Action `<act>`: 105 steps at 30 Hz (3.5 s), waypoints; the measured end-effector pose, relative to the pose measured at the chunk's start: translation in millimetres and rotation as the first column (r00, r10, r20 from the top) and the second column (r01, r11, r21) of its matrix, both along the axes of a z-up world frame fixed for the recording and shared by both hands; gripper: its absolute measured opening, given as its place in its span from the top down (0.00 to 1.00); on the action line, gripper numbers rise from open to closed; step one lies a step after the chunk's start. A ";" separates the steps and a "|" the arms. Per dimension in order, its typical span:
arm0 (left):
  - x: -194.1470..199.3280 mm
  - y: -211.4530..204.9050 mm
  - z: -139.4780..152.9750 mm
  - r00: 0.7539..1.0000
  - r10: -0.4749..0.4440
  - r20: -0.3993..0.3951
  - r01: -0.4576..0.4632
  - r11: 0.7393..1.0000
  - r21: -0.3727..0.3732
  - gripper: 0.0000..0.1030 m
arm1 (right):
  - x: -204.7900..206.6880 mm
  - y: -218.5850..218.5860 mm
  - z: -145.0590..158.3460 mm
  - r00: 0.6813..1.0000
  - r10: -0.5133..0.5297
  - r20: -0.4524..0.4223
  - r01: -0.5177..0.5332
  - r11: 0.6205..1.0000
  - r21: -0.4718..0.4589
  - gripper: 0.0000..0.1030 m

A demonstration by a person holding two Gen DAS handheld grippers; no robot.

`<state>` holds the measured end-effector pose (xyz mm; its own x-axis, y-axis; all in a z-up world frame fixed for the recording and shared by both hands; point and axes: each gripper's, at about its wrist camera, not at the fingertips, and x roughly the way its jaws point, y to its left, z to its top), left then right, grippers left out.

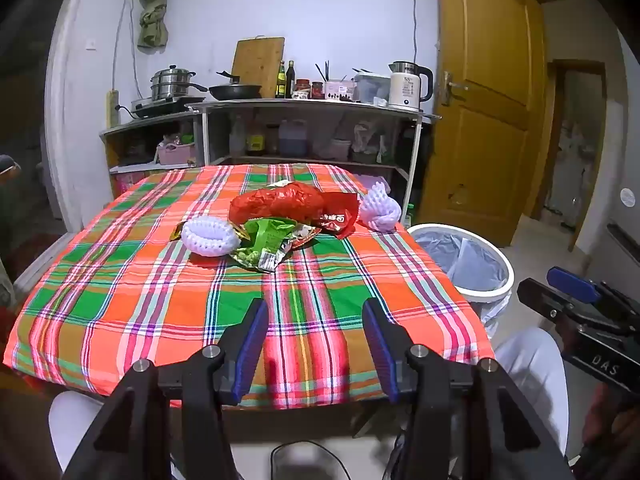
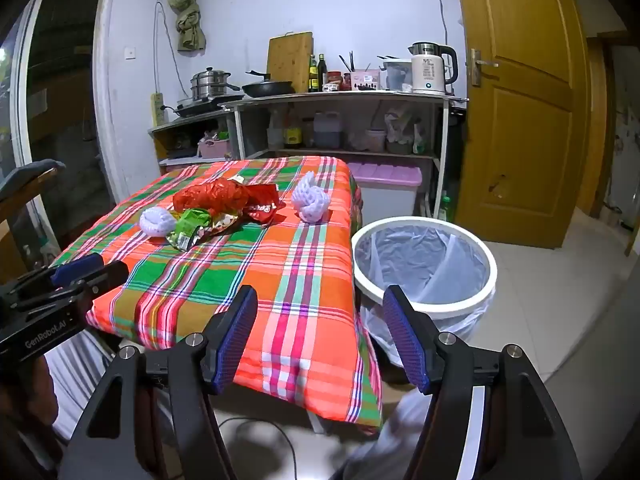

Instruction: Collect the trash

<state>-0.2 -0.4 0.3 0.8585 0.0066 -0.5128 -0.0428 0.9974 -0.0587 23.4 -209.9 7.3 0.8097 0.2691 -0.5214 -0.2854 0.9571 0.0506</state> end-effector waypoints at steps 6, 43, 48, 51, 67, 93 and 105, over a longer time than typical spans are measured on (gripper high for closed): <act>-1.6 -1.0 1.2 1.000 -0.001 0.000 0.001 1.000 -0.005 0.53 | -1.6 0.2 0.3 1.000 0.002 0.000 -0.002 1.000 -0.003 0.36; 0.0 2.6 0.0 1.000 0.000 -0.004 0.000 1.000 -0.017 0.53 | 1.5 1.1 1.0 1.000 0.001 -0.009 -0.001 1.000 -0.003 0.36; 0.1 2.5 -0.3 1.000 0.000 -0.004 0.000 1.000 -0.017 0.53 | 0.3 1.7 -0.8 1.000 0.000 -0.007 0.000 1.000 -0.004 0.36; -0.1 0.7 0.2 1.000 -0.004 -0.004 0.004 1.000 -0.017 0.53 | 0.3 1.6 -0.5 1.000 0.000 -0.008 0.000 1.000 -0.005 0.36; 0.3 -0.8 -0.1 1.000 -0.016 -0.003 0.016 1.000 -0.025 0.53 | 0.3 1.6 -0.1 1.000 -0.001 -0.009 0.001 1.000 -0.007 0.36; 0.8 -1.4 -1.1 1.000 -0.018 -0.007 0.018 0.999 -0.027 0.53 | 3.5 5.3 -5.1 1.000 0.004 -0.018 -0.004 1.000 -0.007 0.36; 17.1 7.7 -9.4 0.999 -0.019 -0.037 0.018 0.999 -0.027 0.53 | 13.1 12.1 -6.1 0.999 0.035 -0.028 -0.035 0.999 -0.018 0.36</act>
